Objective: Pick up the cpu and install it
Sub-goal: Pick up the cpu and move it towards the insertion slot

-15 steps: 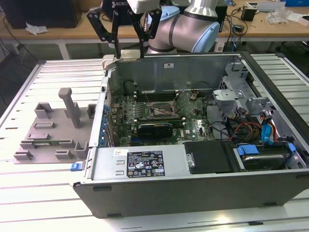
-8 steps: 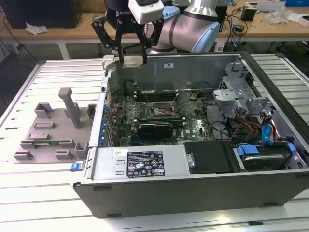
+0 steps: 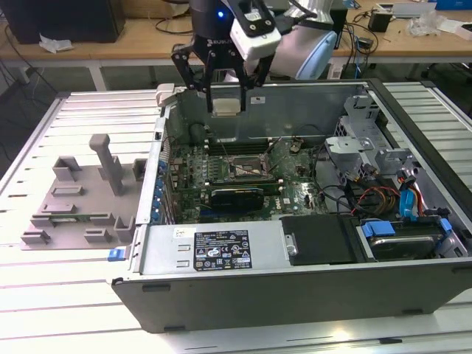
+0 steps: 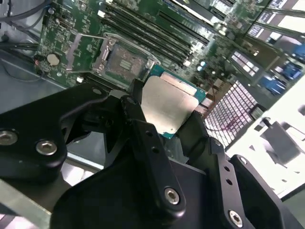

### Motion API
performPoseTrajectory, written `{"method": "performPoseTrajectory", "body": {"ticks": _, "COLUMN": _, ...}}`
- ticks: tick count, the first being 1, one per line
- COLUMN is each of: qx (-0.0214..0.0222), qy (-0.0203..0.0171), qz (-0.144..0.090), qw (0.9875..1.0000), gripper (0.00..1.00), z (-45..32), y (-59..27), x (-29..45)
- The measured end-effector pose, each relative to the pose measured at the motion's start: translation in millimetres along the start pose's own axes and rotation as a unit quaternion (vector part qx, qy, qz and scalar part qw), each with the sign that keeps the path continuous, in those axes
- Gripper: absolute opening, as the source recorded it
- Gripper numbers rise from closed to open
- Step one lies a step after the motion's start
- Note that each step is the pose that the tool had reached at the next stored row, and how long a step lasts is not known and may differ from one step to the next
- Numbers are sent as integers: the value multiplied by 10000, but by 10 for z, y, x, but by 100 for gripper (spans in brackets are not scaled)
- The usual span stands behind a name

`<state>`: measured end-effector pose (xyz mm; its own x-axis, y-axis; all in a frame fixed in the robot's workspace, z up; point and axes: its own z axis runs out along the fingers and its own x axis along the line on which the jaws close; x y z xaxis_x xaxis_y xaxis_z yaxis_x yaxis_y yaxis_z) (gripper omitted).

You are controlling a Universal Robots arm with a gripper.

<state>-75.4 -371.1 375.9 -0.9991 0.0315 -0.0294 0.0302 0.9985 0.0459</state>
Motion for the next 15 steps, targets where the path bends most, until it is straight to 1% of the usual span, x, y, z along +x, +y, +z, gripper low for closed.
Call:
{"method": "performPoseTrajectory", "body": {"ticks": 1, "qx": 2, "qy": 3, "qz": 0, "qw": 10000, "gripper": 55, "z": 38, "y": -1, "x": -29}}
{"method": "performPoseTrajectory", "body": {"ticks": 3, "qx": 2, "qy": 5, "qz": 0, "qw": 10000, "gripper": 55, "z": 78, "y": -2, "x": -48}}
{"method": "performPoseTrajectory", "body": {"ticks": 5, "qx": 1, "qy": 5, "qz": 0, "qw": 10000, "gripper": 55, "z": 147, "y": -4, "x": -70}}
{"method": "performPoseTrajectory", "body": {"ticks": 9, "qx": 2, "qy": 5, "qz": -1, "qw": 10000, "gripper": 55, "z": 231, "y": -8, "x": -90}}
{"method": "performPoseTrajectory", "body": {"ticks": 11, "qx": 2, "qy": 5, "qz": -2, "qw": 10000, "gripper": 55, "z": 307, "y": -10, "x": -104}}
{"method": "performPoseTrajectory", "body": {"ticks": 15, "qx": 4, "qy": 5, "qz": -3, "qw": 10000, "gripper": 55, "z": 400, "y": -13, "x": -119}}
